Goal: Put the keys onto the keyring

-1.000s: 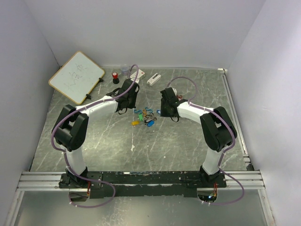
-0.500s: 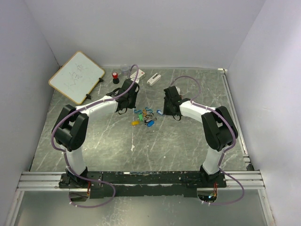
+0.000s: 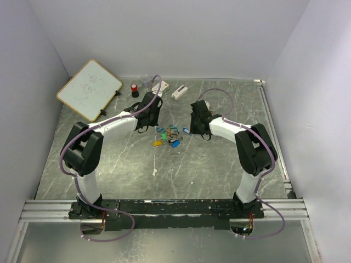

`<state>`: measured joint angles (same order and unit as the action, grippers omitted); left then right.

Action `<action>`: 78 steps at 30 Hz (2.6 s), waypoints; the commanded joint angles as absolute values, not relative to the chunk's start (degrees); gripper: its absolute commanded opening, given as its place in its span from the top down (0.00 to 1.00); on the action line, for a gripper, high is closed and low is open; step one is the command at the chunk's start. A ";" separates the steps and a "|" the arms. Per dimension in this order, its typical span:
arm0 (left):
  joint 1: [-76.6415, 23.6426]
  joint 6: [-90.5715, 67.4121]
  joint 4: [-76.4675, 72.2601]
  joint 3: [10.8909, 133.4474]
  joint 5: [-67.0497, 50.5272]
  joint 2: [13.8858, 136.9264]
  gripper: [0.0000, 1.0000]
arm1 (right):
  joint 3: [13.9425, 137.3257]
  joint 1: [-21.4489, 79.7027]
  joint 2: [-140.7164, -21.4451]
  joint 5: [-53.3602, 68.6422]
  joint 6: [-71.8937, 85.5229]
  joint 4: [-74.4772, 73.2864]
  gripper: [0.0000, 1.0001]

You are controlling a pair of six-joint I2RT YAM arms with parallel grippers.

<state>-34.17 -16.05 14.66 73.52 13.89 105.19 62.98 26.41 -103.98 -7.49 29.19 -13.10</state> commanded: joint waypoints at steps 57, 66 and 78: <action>-33.44 -15.48 14.72 73.91 13.62 103.71 0.93 | 62.34 26.28 -106.24 -5.98 30.01 -10.90 0.94; -33.49 -15.29 15.21 74.88 12.41 102.98 0.93 | 60.29 26.28 -98.56 -7.71 21.80 -4.66 1.00; -33.73 -10.38 8.80 73.00 -1.45 95.19 0.93 | 47.09 24.14 -84.03 11.31 5.03 17.80 1.00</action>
